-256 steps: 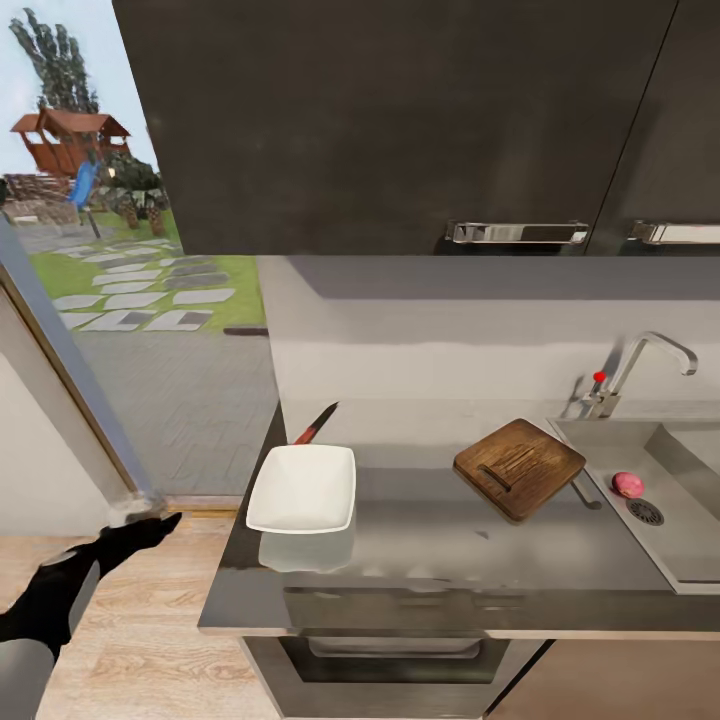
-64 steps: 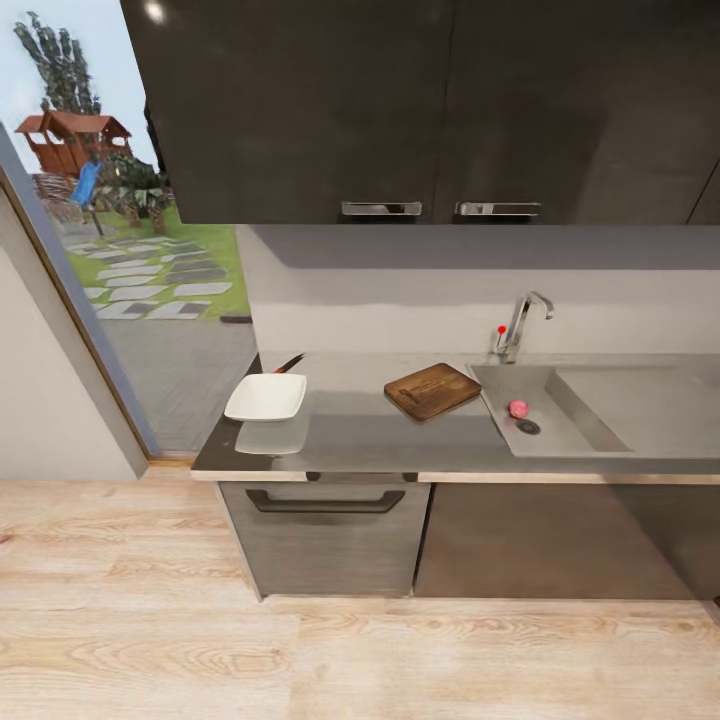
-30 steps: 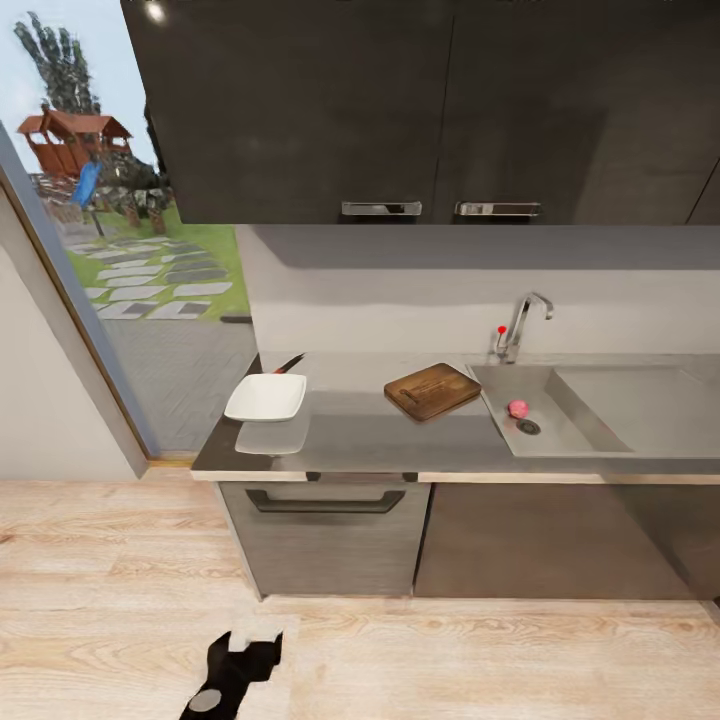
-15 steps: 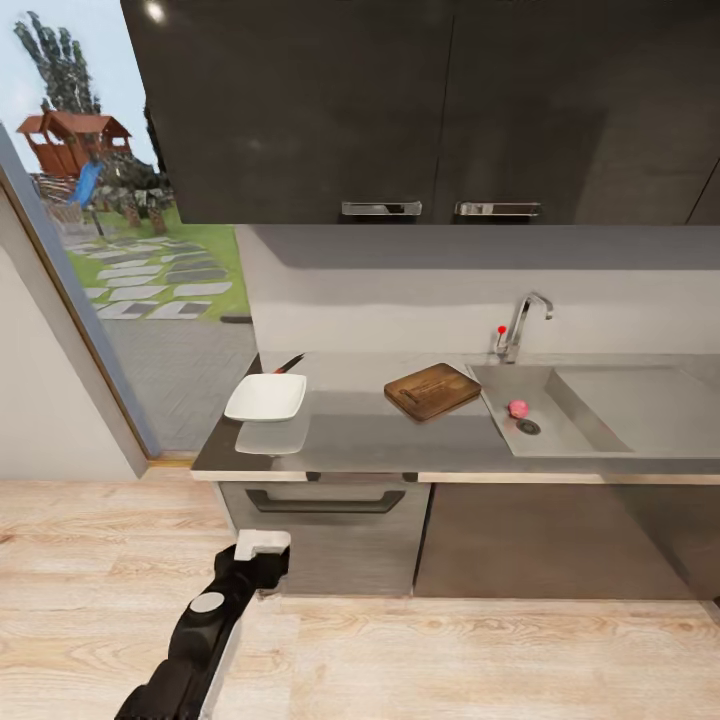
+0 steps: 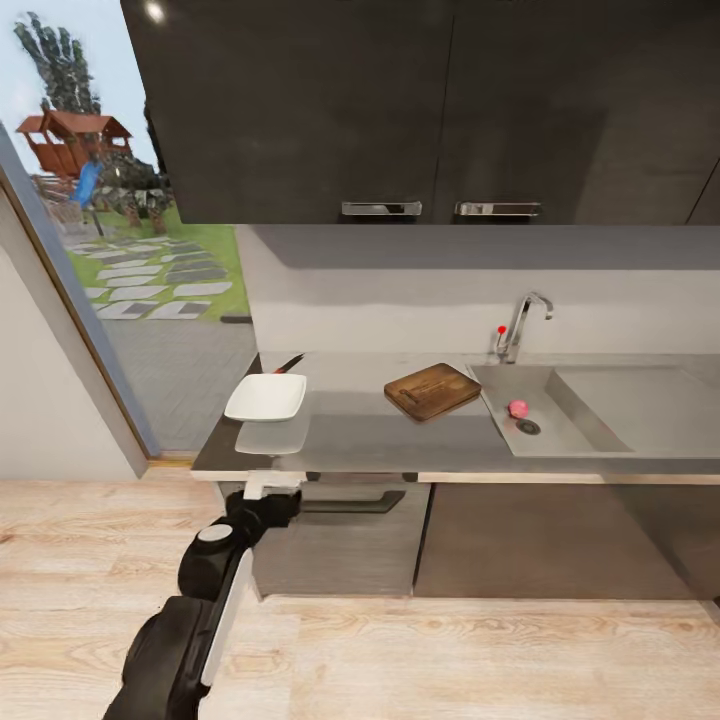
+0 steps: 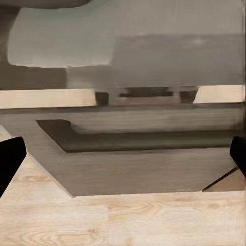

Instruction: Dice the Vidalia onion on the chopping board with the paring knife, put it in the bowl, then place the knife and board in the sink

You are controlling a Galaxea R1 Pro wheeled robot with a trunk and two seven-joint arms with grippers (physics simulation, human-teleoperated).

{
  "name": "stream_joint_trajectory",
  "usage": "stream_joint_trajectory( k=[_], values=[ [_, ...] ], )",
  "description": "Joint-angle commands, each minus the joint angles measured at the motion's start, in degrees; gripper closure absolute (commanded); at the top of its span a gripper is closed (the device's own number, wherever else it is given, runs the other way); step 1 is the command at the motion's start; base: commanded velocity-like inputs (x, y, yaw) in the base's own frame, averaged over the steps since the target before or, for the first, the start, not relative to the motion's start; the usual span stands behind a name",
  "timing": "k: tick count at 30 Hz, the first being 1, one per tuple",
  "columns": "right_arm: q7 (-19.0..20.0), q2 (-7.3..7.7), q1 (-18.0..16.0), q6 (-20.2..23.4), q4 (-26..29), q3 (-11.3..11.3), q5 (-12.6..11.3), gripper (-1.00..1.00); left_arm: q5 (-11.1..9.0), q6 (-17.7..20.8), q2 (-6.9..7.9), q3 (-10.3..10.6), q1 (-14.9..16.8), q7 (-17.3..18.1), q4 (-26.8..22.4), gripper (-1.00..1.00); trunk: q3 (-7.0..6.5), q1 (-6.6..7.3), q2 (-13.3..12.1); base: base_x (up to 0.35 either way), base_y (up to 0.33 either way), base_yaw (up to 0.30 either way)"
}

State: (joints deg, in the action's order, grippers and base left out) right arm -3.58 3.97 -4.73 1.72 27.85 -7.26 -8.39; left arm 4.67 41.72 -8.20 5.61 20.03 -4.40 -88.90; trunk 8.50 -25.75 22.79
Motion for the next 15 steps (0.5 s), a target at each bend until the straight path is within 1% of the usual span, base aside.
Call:
stream_joint_trajectory(
  k=[1,2,3,4,5,6,7,8,9,11,12,13,14,15],
  values=[
    [-0.38,0.08,-0.02,0.19,0.10,-0.48,-0.58,-1.00,0.43,0.88,-0.04,0.07,1.00,0.00,-0.08,-1.00,0.13,-0.03,0.12,0.000,0.000,0.000],
    [-0.38,0.08,-0.02,0.19,0.10,-0.48,-0.58,-1.00,0.40,1.35,-0.06,0.07,1.93,0.00,-0.09,-1.00,0.13,-0.03,0.12,0.000,0.000,0.000],
    [-0.38,0.08,-0.02,0.20,0.10,-0.48,-0.58,-1.00,0.33,2.01,-0.09,0.08,3.86,0.07,-0.10,-1.00,0.13,-0.03,0.12,0.000,0.000,0.000],
    [-0.38,0.08,-0.02,0.19,0.10,-0.48,-0.58,-1.00,0.27,2.25,-0.10,0.09,4.88,0.16,-0.11,-1.00,0.13,-0.03,0.12,0.000,0.000,0.000],
    [-0.38,0.07,-0.04,0.16,0.10,-0.48,-0.58,-1.00,0.20,2.65,-0.12,0.09,6.94,0.49,-0.12,-1.00,0.13,-0.03,0.12,0.000,0.000,0.000],
    [-0.38,0.12,-0.03,0.15,0.10,-0.48,-0.58,-1.00,0.00,3.74,-0.16,0.09,10.00,1.25,-0.13,-1.00,0.13,-0.03,0.12,0.000,0.000,0.000],
    [-0.38,0.13,-0.03,0.14,0.10,-0.48,-0.58,-1.00,-0.26,5.43,-0.19,0.10,12.15,1.82,-0.13,-1.00,0.13,-0.03,0.12,0.000,0.000,0.000],
    [-0.38,0.12,-0.02,0.14,0.10,-0.48,-0.58,-1.00,-0.46,6.59,-0.20,0.10,13.27,2.12,-0.13,-1.00,0.13,-0.03,0.12,0.000,0.000,0.000],
    [-0.38,0.12,-0.04,0.13,0.10,-0.48,-0.58,-1.00,-0.95,9.32,-0.21,0.10,15.59,2.86,-0.13,-1.00,0.13,-0.03,0.12,0.000,0.000,0.000],
    [-0.38,0.14,-0.05,0.13,0.10,-0.48,-0.58,-1.00,-1.70,11.88,-0.22,0.10,17.94,3.72,-0.13,-1.00,0.13,-0.03,0.12,0.000,0.000,0.000],
    [-0.38,0.11,-0.04,0.13,0.10,-0.48,-0.58,-1.00,-2.80,13.53,-0.22,0.10,20.22,4.57,-0.13,-1.00,0.13,-0.03,0.12,0.000,0.000,0.000],
    [-0.38,0.12,-0.03,0.13,0.10,-0.48,-0.58,-1.00,-3.47,14.10,-0.23,0.10,21.27,4.89,-0.13,-1.00,0.13,-0.03,0.12,0.000,0.000,0.000],
    [-0.38,0.14,-0.05,0.13,0.10,-0.48,-0.58,-1.00,-5.02,14.90,-0.23,0.10,23.26,5.34,-0.13,-1.00,0.13,-0.03,0.12,0.000,0.000,0.000],
    [-0.38,0.11,-0.05,0.13,0.10,-0.48,-0.58,-1.00,-5.86,15.18,-0.23,0.10,24.20,5.51,-0.12,-1.00,0.13,-0.03,0.12,0.000,0.000,0.000]
  ],
)
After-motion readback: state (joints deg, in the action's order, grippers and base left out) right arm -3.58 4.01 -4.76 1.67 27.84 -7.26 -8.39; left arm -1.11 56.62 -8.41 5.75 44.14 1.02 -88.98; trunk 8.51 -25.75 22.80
